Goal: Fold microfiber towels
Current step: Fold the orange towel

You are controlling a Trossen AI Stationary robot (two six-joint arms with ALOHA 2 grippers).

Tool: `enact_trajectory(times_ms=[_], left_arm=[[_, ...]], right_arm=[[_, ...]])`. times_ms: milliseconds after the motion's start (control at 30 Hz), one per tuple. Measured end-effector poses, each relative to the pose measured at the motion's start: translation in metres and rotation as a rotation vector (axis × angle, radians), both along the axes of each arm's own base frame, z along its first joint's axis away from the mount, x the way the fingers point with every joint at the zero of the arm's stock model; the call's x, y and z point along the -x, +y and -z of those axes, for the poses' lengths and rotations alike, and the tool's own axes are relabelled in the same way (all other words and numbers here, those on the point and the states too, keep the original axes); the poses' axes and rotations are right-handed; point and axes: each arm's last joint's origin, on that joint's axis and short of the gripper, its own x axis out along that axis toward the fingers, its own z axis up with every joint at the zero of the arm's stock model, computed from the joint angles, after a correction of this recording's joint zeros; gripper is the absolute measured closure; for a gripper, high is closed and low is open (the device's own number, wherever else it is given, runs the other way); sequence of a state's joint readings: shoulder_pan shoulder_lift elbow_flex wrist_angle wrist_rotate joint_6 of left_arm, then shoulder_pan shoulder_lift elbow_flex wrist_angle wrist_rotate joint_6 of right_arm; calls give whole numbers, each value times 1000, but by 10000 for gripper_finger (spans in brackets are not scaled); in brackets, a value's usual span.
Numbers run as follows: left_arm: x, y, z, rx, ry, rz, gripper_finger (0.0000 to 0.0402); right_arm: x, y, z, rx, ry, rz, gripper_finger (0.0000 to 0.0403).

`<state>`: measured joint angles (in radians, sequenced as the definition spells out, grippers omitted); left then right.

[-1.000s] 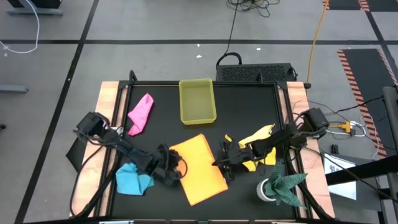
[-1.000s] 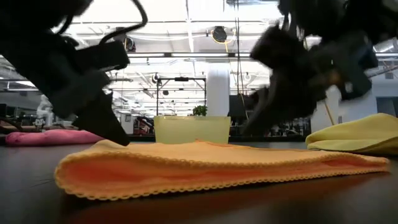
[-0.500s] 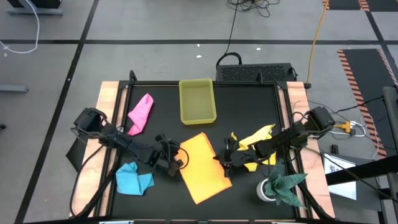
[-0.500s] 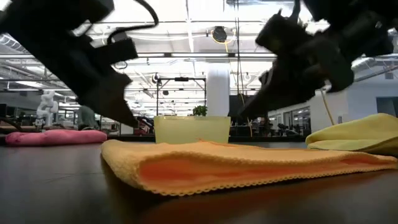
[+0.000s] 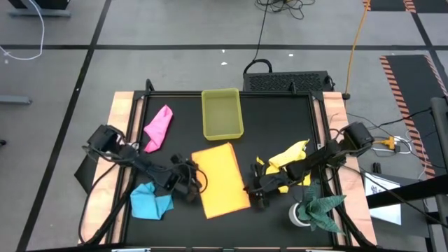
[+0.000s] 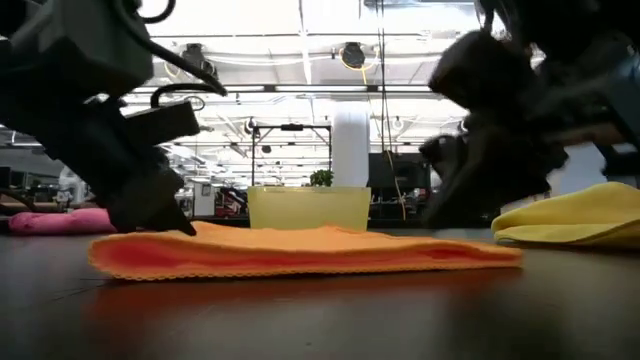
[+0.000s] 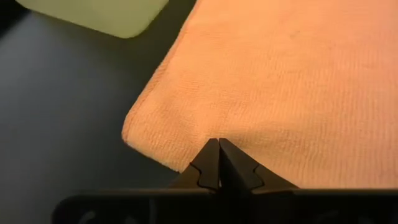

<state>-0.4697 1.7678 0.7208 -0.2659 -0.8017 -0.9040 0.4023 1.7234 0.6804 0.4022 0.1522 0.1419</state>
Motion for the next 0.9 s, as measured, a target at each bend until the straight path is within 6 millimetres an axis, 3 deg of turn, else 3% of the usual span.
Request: enact_trajectory(times_ms=[133, 300, 533, 733, 900], left_arm=[[-5, 2, -13, 14, -4, 43, 398], [-6, 2, -24, 46, -71, 26, 389], [-6, 26, -15, 99, -120, -147, 398], [7, 44, -1, 121, -124, -271, 387], [10, 43, 0, 109, -134, -275, 398]], right_arm=[[-1, 0, 9, -17, 35, -65, 403], [0, 3, 4, -12, 18, -119, 403], [-11, 7, -14, -129, -167, -76, 403], [-12, 3, 8, -104, -76, -66, 403], [-11, -1, 21, -105, 8, -95, 403]])
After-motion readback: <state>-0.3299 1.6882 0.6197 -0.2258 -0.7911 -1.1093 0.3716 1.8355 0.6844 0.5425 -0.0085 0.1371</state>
